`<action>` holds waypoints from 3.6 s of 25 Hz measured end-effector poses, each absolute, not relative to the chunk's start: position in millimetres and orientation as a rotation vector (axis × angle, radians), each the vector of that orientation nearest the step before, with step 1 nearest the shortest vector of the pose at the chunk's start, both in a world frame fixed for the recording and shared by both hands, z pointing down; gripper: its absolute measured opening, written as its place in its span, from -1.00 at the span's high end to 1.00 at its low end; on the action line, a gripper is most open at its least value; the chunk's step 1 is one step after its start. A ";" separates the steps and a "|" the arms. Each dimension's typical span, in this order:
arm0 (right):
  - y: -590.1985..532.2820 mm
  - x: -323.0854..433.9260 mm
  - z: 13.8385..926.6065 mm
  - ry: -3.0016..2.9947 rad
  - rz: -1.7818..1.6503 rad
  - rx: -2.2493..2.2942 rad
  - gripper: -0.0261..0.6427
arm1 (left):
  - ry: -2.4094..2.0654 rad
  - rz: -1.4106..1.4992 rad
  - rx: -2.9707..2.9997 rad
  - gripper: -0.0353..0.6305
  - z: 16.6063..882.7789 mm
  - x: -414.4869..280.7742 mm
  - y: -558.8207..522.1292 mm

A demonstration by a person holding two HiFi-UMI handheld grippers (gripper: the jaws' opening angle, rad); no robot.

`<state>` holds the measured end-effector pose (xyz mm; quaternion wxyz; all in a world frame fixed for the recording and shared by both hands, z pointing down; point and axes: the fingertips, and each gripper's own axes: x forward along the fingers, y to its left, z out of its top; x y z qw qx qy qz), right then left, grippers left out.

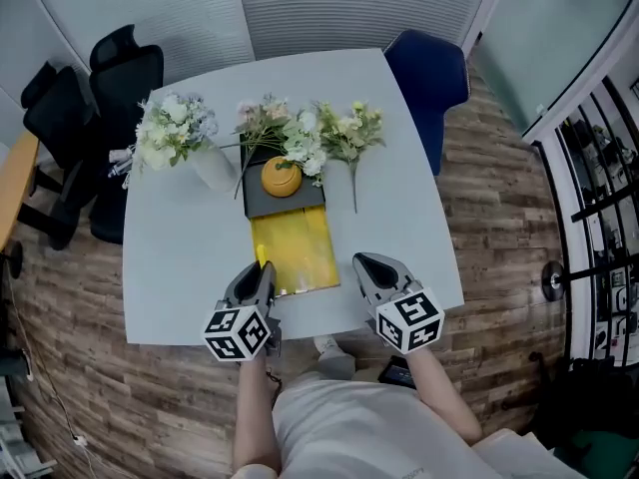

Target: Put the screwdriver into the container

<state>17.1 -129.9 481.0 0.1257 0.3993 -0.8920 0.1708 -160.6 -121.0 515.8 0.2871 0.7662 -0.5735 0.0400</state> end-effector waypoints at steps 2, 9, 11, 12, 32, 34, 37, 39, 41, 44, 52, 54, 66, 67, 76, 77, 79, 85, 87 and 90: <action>-132.6 18.0 482.8 -2.586 0.504 1.173 0.88 | -1.525 0.106 2.040 0.69 519.0 -163.4 -124.9; -142.7 19.0 478.6 -2.572 0.489 1.208 0.87 | -1.512 0.077 2.059 0.69 515.6 -166.4 -136.0; -142.5 17.8 476.7 -2.574 0.484 1.209 0.87 | -1.509 0.073 2.054 0.69 517.4 -168.6 -134.3; -142.5 17.4 475.6 -2.576 0.480 1.210 0.88 | -1.509 0.071 2.051 0.69 518.2 -169.8 -133.9; -176.6 16.0 488.3 -2.586 0.532 1.197 0.87 | -1.497 0.134 2.055 0.69 523.4 -168.4 -164.9; -180.8 16.3 492.3 -2.579 0.537 1.192 0.87 | -1.490 0.150 2.051 0.69 528.1 -167.2 -167.9; -186.4 16.2 498.6 -2.566 0.550 1.184 0.87 | -1.474 0.172 2.044 0.69 534.9 -165.4 -172.3; -189.4 15.3 502.6 -2.559 0.559 1.179 0.88 | -1.463 0.183 2.041 0.69 539.2 -163.9 -175.6; -191.8 13.5 506.3 -2.550 0.563 1.170 0.87 | -1.454 0.195 2.036 0.69 544.0 -163.0 -179.0; -196.2 11.3 511.8 -2.537 0.569 1.158 0.87 | -1.441 0.221 2.032 0.69 552.3 -160.8 -184.4; -202.7 12.9 527.2 -2.502 0.602 1.146 0.87 | -1.394 0.283 2.020 0.69 572.3 -151.9 -191.4; -204.7 13.9 531.1 -2.495 0.609 1.145 0.88 | -1.389 0.323 2.017 0.69 578.6 -149.7 -192.9; -214.4 24.9 552.5 -2.451 0.657 1.134 0.87 | -1.315 0.632 2.031 0.69 615.8 -124.0 -202.0; -215.6 26.2 554.6 -2.447 0.660 1.132 0.87 | -1.308 0.654 2.029 0.69 619.1 -122.3 -203.1; -226.7 30.2 569.9 -2.423 0.696 1.107 0.88 | -1.248 0.823 1.978 0.69 648.7 -115.8 -209.2; -227.9 30.7 571.4 -2.421 0.700 1.104 0.87 | -1.247 0.851 1.969 0.69 652.3 -116.2 -209.1; -229.8 31.1 573.7 -2.418 0.706 1.099 0.87 | -1.247 0.899 1.953 0.69 658.7 -117.4 -208.4; -233.7 34.2 580.8 -2.403 0.727 1.091 0.87 | -1.272 0.966 1.935 0.69 669.1 -120.3 -213.4; -234.2 35.9 583.2 -2.396 0.730 1.089 0.87 | -1.275 0.995 1.937 0.69 671.8 -120.8 -215.1; -234.3 38.7 586.3 -2.387 0.738 1.091 0.87 | -1.269 1.012 1.949 0.69 674.8 -119.0 -216.7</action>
